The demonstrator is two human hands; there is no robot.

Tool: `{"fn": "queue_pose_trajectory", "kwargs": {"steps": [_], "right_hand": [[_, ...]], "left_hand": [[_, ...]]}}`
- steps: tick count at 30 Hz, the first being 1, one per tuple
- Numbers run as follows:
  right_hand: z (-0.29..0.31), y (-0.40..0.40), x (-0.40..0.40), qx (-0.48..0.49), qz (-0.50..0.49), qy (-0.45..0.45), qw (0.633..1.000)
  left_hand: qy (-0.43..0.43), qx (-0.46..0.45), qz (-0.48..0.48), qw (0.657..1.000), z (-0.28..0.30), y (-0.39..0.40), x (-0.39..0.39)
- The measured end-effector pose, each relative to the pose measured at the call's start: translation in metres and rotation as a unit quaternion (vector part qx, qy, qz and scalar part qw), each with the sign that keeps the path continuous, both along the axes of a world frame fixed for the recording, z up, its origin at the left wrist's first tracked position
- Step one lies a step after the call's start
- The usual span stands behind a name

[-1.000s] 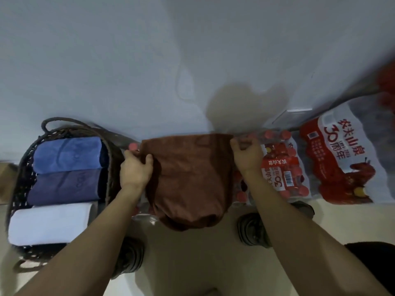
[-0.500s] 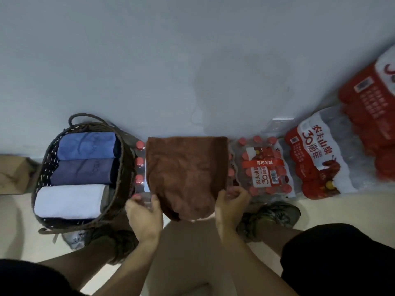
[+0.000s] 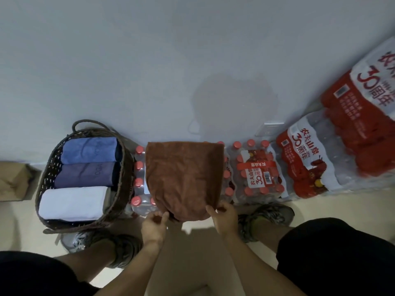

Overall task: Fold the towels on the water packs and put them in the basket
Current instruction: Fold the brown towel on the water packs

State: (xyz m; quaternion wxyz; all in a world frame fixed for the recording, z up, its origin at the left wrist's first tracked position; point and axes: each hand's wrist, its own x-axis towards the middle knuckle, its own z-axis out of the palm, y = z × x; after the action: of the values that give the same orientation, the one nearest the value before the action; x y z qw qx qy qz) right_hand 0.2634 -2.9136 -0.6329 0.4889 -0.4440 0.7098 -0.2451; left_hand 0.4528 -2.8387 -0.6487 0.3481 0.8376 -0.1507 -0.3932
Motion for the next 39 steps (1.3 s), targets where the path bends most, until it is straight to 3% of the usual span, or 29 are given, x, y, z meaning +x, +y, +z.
{"fn": "queue_pose_trajectory", "kwargs": {"steps": [6,9,13,19,21,24,25,27,30,33,36,39], "right_hand": [[0.004,-0.006,-0.001,0.023,-0.016,-0.014,1.000],[0.007,-0.007,-0.005,-0.011,-0.039,0.008,0.999],[0.020,-0.021,-0.013,-0.047,-0.057,0.019,0.997],[0.049,-0.071,-0.025,0.047,-0.054,-0.147,0.987],[0.062,-0.085,-0.027,0.030,-0.069,-0.202,0.977],[0.070,-0.096,-0.024,-0.014,-0.122,-0.276,0.953],[0.070,-0.097,-0.022,-0.019,-0.128,-0.272,0.954],[0.068,-0.093,-0.017,-0.045,-0.098,-0.149,0.983],[0.058,-0.076,-0.002,-0.111,-0.022,0.039,0.993],[0.045,-0.053,0.018,-0.150,0.082,0.076,0.982],[0.028,-0.032,0.026,-0.158,0.184,0.091,0.966],[0.013,-0.021,0.025,-0.154,0.234,0.112,0.953]], "left_hand": [[0.032,-0.030,0.057,0.997,-0.004,-0.005,0.005],[0.057,-0.035,0.112,0.991,0.005,-0.006,0.013],[-0.015,-0.082,0.114,0.990,0.029,-0.014,0.020],[-0.083,-0.185,0.062,0.977,0.078,-0.051,0.040],[-0.061,-0.210,0.049,0.975,0.090,-0.063,0.047],[0.039,-0.244,0.036,0.968,0.097,-0.073,0.051],[0.056,-0.241,0.025,0.969,0.096,-0.075,0.050],[0.042,-0.205,-0.003,0.978,0.090,-0.074,0.045],[-0.065,-0.122,-0.012,0.990,0.071,-0.059,0.029],[-0.099,-0.066,0.012,0.993,0.047,-0.037,0.009],[-0.048,0.034,0.015,0.998,0.025,-0.023,-0.002],[0.018,0.030,0.034,0.999,0.012,-0.021,-0.006]]}}
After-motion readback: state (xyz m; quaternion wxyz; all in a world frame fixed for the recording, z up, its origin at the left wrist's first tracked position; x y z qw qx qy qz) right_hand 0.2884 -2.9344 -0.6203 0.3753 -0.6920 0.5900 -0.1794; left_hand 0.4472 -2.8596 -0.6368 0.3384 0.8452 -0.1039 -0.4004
